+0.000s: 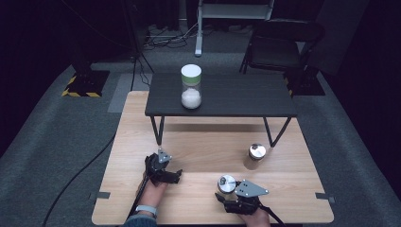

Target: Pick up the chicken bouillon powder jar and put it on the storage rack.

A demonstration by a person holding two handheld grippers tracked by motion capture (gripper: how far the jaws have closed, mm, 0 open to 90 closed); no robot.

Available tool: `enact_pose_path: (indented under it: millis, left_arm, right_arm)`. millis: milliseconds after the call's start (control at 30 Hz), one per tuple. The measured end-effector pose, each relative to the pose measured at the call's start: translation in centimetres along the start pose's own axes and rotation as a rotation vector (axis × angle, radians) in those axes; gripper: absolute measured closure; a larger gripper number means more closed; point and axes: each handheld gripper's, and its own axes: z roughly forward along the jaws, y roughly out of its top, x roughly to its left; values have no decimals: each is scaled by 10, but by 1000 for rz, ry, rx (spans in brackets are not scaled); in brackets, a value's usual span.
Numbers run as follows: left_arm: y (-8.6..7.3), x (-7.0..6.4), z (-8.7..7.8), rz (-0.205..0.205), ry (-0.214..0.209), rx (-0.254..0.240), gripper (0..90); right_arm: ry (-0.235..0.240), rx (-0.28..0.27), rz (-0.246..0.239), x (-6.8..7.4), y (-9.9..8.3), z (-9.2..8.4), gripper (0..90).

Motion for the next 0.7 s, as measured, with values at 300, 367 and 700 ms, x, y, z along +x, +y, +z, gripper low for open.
enact_pose_path:
  millis: [300, 367, 700]
  left_arm:
    - [0, 0, 0, 1, -1, 0, 4]
    - [0, 0, 0, 1, -1, 0, 4]
    - [2, 1, 1, -3, 5, -1, 5]
  right_arm:
    - [0, 31, 35, -6, 9, -2, 303]
    - [-2, 30, 44, -8, 11, -4, 303]
    - [-11, -11, 30, -12, 25, -15, 303]
